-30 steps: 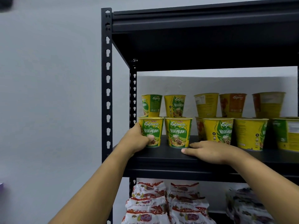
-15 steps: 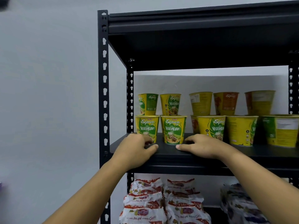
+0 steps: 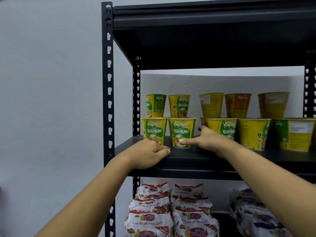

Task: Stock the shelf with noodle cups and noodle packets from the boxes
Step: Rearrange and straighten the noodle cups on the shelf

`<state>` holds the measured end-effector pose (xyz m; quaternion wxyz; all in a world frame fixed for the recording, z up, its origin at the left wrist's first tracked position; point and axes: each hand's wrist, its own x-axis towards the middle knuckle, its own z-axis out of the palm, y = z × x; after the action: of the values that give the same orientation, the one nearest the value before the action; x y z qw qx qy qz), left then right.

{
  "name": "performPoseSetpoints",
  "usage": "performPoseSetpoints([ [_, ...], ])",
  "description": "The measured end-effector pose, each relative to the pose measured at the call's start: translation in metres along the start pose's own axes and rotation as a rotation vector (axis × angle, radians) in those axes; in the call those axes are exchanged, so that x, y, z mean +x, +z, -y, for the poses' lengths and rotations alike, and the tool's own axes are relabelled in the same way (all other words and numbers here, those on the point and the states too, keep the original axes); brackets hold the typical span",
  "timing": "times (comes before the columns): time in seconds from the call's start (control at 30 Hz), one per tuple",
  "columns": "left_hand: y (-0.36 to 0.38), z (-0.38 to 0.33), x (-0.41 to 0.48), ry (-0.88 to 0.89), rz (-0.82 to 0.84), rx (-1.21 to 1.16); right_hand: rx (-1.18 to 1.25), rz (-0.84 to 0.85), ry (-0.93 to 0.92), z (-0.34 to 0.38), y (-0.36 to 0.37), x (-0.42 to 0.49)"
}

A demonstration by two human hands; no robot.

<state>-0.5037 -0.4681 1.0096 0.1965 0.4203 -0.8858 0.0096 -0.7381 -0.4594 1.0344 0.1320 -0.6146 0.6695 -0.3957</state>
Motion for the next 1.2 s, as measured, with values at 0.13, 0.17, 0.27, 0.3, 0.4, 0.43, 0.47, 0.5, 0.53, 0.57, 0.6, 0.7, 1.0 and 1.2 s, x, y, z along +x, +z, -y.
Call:
performPoseSetpoints([
  [0.13, 0.0, 0.0, 0.002, -0.02, 0.013, -0.032, 0.116, -0.076, 0.006, 0.009, 0.015, 0.003],
  [0.17, 0.001, 0.001, 0.002, -0.021, 0.009, -0.036, 0.129, -0.09, -0.007, 0.009, 0.017, 0.004],
  [0.27, 0.003, 0.003, 0.003, -0.029, -0.003, -0.049, 0.141, -0.084, -0.024, 0.005, 0.021, 0.009],
  [0.3, 0.004, 0.003, 0.004, -0.035, -0.001, -0.051, 0.161, -0.071, -0.026, 0.004, 0.021, 0.01],
  [0.4, 0.003, 0.002, 0.003, -0.038, 0.0, -0.048, 0.204, -0.055, -0.04, 0.0, 0.021, 0.013],
  [0.43, 0.003, 0.002, 0.003, -0.037, -0.002, -0.048, 0.216, -0.06, -0.042, 0.0, 0.021, 0.013],
  [0.47, 0.003, 0.002, 0.002, -0.035, -0.005, -0.047, 0.224, -0.064, -0.042, 0.0, 0.021, 0.015],
  [0.5, 0.003, 0.002, 0.002, -0.034, -0.008, -0.046, 0.229, -0.068, -0.038, 0.0, 0.02, 0.015],
  [0.53, 0.003, 0.001, 0.001, -0.035, -0.009, -0.044, 0.229, -0.066, -0.03, -0.001, 0.02, 0.015],
  [0.57, 0.004, 0.001, 0.001, -0.035, -0.01, -0.042, 0.226, -0.066, -0.026, -0.001, 0.02, 0.015],
  [0.6, 0.004, 0.001, 0.001, -0.035, -0.013, -0.04, 0.219, -0.065, -0.025, -0.001, 0.02, 0.015],
  [0.7, 0.003, 0.001, 0.001, -0.036, -0.018, -0.038, 0.2, -0.063, -0.038, -0.002, 0.021, 0.016],
  [1.0, 0.003, -0.002, -0.002, -0.041, -0.016, -0.03, 0.137, -0.061, -0.051, -0.003, 0.021, 0.014],
  [1.2, 0.003, -0.003, -0.002, -0.054, -0.012, -0.031, 0.107, -0.062, -0.065, 0.0, 0.02, 0.009],
])
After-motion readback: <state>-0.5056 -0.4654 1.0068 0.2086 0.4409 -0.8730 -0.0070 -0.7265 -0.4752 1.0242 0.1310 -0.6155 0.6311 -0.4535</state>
